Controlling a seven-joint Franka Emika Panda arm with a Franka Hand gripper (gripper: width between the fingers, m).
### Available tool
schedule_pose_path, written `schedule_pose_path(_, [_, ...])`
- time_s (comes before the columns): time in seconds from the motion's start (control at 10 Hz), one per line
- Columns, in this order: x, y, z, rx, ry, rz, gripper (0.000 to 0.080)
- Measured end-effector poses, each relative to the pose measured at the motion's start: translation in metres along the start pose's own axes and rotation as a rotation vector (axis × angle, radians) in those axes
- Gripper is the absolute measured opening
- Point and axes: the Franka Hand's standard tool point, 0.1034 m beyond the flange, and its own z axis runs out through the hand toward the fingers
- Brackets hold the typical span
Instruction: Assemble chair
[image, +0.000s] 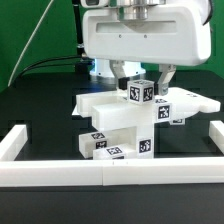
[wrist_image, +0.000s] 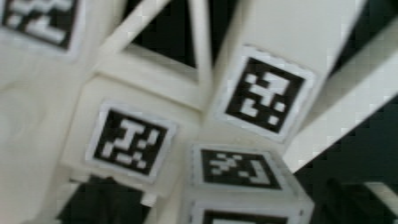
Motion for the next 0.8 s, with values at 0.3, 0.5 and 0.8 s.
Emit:
schedule_pose_path(0.3, [0.0030,-0.0012,-0.0016,-0.025,-0.016,-0.470,0.0647])
schedule_pose_path(0.5, [0.0043,0.0052,-0.0027,-0.021,-0.013,-0.582,0.0648])
schedule_pose_path(0.8, [0.0025,0.0046,-0.0002,-0.048,-0.018,-0.851,0.0648])
